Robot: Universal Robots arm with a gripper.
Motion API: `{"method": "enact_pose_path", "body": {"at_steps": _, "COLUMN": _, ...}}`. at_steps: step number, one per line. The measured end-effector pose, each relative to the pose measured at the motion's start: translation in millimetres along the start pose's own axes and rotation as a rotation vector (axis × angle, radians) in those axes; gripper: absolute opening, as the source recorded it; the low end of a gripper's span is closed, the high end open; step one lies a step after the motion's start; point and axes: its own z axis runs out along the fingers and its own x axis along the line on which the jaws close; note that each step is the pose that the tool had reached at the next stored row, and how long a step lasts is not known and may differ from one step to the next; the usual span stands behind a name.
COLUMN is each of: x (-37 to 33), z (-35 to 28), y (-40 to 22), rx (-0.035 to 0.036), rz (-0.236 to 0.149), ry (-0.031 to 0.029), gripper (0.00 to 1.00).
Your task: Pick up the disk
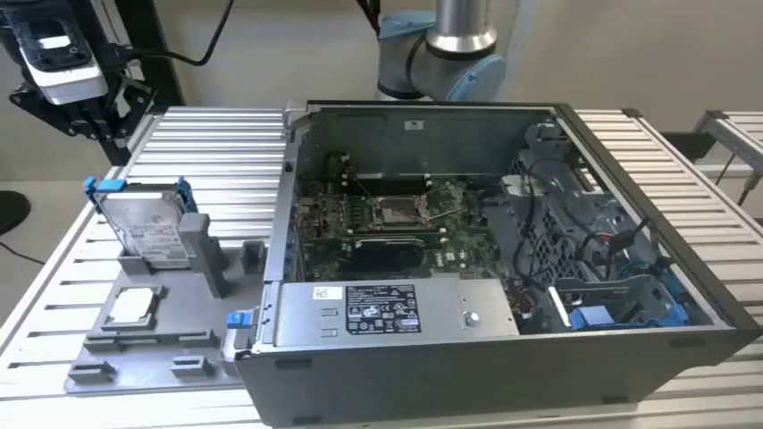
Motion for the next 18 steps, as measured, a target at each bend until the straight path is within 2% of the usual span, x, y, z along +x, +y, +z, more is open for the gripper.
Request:
{"method": "enact_pose_path", "body": {"at_steps": 14, "x": 0.0, "z": 0.0, "y": 0.0, "rx": 0.0, "rz": -0.002, "ry": 0.0001, "gripper": 0.0}}
{"method": "enact_pose_path", "body": {"at_steps": 18, "x": 0.2, "z": -0.1, "y": 0.0, "rx": 0.0006, "rz": -0.048, "ry": 0.0019, "gripper": 0.0}}
